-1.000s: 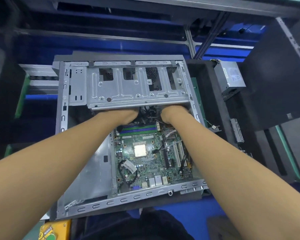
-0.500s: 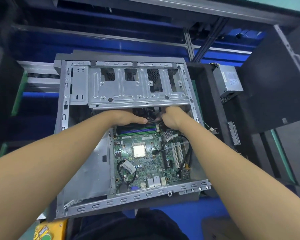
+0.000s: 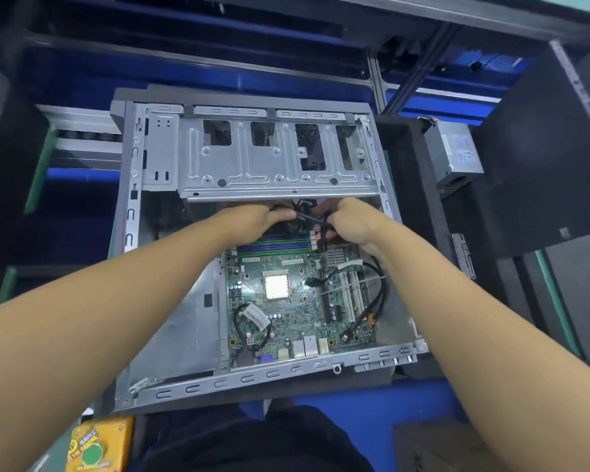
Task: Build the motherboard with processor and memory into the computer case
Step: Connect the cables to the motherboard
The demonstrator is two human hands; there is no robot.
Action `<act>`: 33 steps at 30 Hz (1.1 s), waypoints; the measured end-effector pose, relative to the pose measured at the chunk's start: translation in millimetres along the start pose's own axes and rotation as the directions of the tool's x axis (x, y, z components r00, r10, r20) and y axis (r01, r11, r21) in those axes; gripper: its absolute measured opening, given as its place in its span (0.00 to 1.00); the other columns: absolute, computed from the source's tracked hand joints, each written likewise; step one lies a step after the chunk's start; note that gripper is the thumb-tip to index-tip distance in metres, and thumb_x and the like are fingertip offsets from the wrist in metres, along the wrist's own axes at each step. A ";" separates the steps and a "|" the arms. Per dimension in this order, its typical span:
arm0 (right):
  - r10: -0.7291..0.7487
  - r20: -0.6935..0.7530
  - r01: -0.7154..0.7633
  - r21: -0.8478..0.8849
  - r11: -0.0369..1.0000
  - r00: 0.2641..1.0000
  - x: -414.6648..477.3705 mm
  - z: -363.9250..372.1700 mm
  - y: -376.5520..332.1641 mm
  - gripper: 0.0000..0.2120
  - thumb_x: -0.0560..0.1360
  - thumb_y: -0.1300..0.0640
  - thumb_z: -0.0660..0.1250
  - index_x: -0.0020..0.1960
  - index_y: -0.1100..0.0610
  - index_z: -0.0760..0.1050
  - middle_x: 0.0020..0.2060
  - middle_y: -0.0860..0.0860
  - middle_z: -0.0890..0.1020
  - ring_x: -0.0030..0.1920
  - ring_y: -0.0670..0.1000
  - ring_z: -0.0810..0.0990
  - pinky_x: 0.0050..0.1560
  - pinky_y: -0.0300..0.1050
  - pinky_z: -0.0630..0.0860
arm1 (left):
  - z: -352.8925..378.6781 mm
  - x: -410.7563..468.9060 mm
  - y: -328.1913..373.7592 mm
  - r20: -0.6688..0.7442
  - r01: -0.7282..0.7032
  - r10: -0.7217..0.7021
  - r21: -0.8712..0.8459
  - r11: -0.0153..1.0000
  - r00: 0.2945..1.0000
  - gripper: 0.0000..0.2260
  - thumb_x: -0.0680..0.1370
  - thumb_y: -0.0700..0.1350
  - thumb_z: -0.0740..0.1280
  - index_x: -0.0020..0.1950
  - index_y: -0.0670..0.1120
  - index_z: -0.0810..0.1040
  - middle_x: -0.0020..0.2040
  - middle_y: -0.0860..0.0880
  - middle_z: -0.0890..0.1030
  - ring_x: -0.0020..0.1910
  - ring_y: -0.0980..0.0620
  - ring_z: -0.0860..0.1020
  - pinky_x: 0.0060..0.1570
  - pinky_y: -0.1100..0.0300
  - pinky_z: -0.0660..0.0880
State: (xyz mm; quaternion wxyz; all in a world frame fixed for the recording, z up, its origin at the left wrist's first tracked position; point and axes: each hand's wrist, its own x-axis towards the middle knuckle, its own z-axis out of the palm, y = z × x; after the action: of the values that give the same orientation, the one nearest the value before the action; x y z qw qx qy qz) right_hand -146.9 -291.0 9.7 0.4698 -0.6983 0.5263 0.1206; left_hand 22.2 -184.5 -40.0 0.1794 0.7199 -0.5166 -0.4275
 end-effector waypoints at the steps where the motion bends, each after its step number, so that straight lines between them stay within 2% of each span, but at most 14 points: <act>1: 0.007 0.005 -0.007 -0.013 1.000 1.000 -0.3 -0.6 -1.4 0.17 0.82 0.68 0.52 0.59 0.59 0.78 0.49 0.57 0.84 0.49 0.54 0.81 0.62 0.52 0.77 | -0.9 1.0 -0.7 -0.003 0.013 -0.013 -0.014 1.000 1.000 0.18 0.82 0.58 0.56 0.71 0.57 0.69 0.73 0.52 0.69 0.71 0.46 0.66 0.70 0.54 0.63; 4: 0.028 -0.023 -0.030 -0.091 0.995 0.999 -1.1 0.3 -3.5 0.14 0.81 0.66 0.53 0.57 0.63 0.77 0.45 0.59 0.85 0.50 0.56 0.82 0.60 0.52 0.75 | -4.9 3.3 -3.3 0.010 0.089 -0.088 -0.031 0.996 0.996 0.23 0.82 0.60 0.52 0.76 0.55 0.63 0.77 0.50 0.63 0.75 0.46 0.62 0.74 0.52 0.58; 7: 0.030 -0.048 -0.038 -0.165 0.986 0.998 -0.9 3.8 -4.4 0.14 0.84 0.59 0.52 0.53 0.63 0.76 0.41 0.56 0.83 0.42 0.52 0.78 0.47 0.47 0.72 | -7.8 0.0 -1.2 -0.001 0.086 -0.087 -0.123 0.989 0.996 0.31 0.78 0.65 0.51 0.78 0.54 0.59 0.78 0.51 0.59 0.75 0.47 0.60 0.75 0.51 0.56; 11: 0.031 0.033 -0.029 -0.068 0.997 0.999 1.7 7.5 -6.7 0.18 0.83 0.58 0.51 0.56 0.64 0.79 0.47 0.56 0.83 0.49 0.56 0.77 0.59 0.52 0.73 | -8.6 -1.7 3.1 -0.037 0.073 -0.083 -0.221 0.973 0.996 0.26 0.81 0.60 0.55 0.77 0.54 0.60 0.76 0.53 0.63 0.74 0.50 0.62 0.72 0.56 0.55; 14: -0.030 0.061 0.030 0.001 1.000 0.998 0.6 7.8 -7.9 0.23 0.82 0.57 0.50 0.49 0.59 0.84 0.45 0.53 0.82 0.50 0.54 0.76 0.56 0.51 0.70 | -10.5 0.0 1.2 0.122 0.141 -0.116 -0.223 0.964 0.986 0.13 0.83 0.55 0.58 0.64 0.51 0.72 0.61 0.54 0.79 0.59 0.57 0.76 0.72 0.49 0.62; 16: -0.044 0.049 0.044 0.003 0.999 0.998 1.0 7.8 -6.4 0.23 0.82 0.54 0.52 0.42 0.54 0.84 0.44 0.53 0.81 0.49 0.54 0.76 0.53 0.49 0.70 | -10.9 0.0 -0.4 0.163 0.148 -0.106 -0.275 0.950 0.981 0.10 0.81 0.57 0.59 0.58 0.55 0.74 0.59 0.54 0.78 0.60 0.52 0.72 0.63 0.52 0.67; 18: -0.069 0.020 0.072 -0.153 0.986 0.997 1.9 8.5 -5.2 0.21 0.83 0.53 0.52 0.48 0.54 0.83 0.48 0.54 0.81 0.50 0.56 0.77 0.52 0.50 0.70 | -12.7 -3.0 0.3 0.160 0.165 -0.120 -0.307 0.937 0.980 0.11 0.79 0.62 0.58 0.52 0.58 0.76 0.51 0.57 0.79 0.56 0.52 0.72 0.53 0.59 0.68; 20: -0.129 -0.055 0.098 -0.390 0.916 0.990 0.1 11.6 -3.3 0.20 0.85 0.52 0.48 0.58 0.58 0.78 0.52 0.58 0.80 0.55 0.61 0.78 0.60 0.53 0.68 | -13.7 -3.3 -0.1 0.270 0.240 -0.172 -0.242 0.940 0.947 0.16 0.79 0.63 0.56 0.49 0.56 0.79 0.48 0.55 0.79 0.54 0.53 0.71 0.60 0.55 0.65; 22: -0.223 -0.170 0.090 -0.565 0.820 0.960 -9.9 18.8 1.6 0.22 0.86 0.50 0.46 0.62 0.59 0.75 0.55 0.60 0.80 0.59 0.62 0.76 0.66 0.56 0.63 | -14.8 -0.8 -4.7 0.328 0.285 -0.221 -0.163 0.945 0.918 0.16 0.82 0.58 0.55 0.49 0.55 0.80 0.49 0.54 0.77 0.57 0.52 0.69 0.64 0.53 0.61; 24: -0.337 -0.271 0.060 -0.694 0.717 0.901 -26.8 26.5 7.2 0.22 0.85 0.49 0.47 0.64 0.59 0.74 0.58 0.61 0.78 0.60 0.61 0.72 0.65 0.56 0.62 | -15.9 0.0 -5.5 0.343 0.298 -0.241 -0.124 0.946 0.908 0.15 0.83 0.55 0.54 0.50 0.56 0.80 0.54 0.53 0.75 0.59 0.51 0.68 0.63 0.54 0.60; 27: -0.545 -0.306 0.112 -0.789 0.604 0.781 -54.7 40.6 10.9 0.15 0.81 0.56 0.60 0.64 0.60 0.75 0.56 0.58 0.75 0.58 0.60 0.70 0.61 0.54 0.65 | -18.4 -2.6 -3.7 0.350 0.299 -0.254 -0.082 0.951 0.902 0.15 0.83 0.57 0.54 0.55 0.56 0.80 0.63 0.55 0.68 0.62 0.52 0.65 0.64 0.57 0.55; 30: -0.653 -0.293 0.302 -0.707 0.640 0.698 -75.8 60.5 8.3 0.14 0.73 0.66 0.66 0.58 0.62 0.77 0.54 0.57 0.74 0.54 0.58 0.71 0.54 0.51 0.69 | -18.4 -0.8 -5.3 0.333 0.324 -0.281 -0.078 0.943 0.900 0.18 0.82 0.58 0.56 0.60 0.50 0.79 0.65 0.53 0.72 0.63 0.51 0.69 0.69 0.53 0.60; 31: -0.624 -0.296 0.372 -0.595 0.713 0.723 -78.3 66.0 5.8 0.11 0.74 0.66 0.64 0.56 0.62 0.77 0.53 0.56 0.74 0.53 0.56 0.71 0.53 0.48 0.69 | -18.1 -1.6 -5.0 0.333 0.322 -0.280 -0.080 0.943 0.900 0.17 0.82 0.58 0.56 0.56 0.50 0.79 0.60 0.53 0.76 0.56 0.54 0.73 0.62 0.57 0.66; 33: -0.365 -0.195 0.329 -0.195 0.924 0.910 -73.2 69.4 -2.7 0.07 0.80 0.62 0.61 0.54 0.60 0.77 0.49 0.54 0.76 0.49 0.54 0.74 0.48 0.45 0.70 | -17.9 -1.2 -3.8 0.313 0.320 -0.278 -0.091 0.943 0.908 0.16 0.82 0.58 0.55 0.47 0.51 0.78 0.46 0.53 0.76 0.41 0.59 0.75 0.45 0.65 0.69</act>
State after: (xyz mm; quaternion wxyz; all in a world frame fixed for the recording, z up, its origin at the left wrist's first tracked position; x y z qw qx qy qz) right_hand -152.5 -191.2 22.9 0.3634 -0.8250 0.4327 -0.0045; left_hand 38.7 -185.2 -31.9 0.0825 0.7042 -0.3894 -0.5880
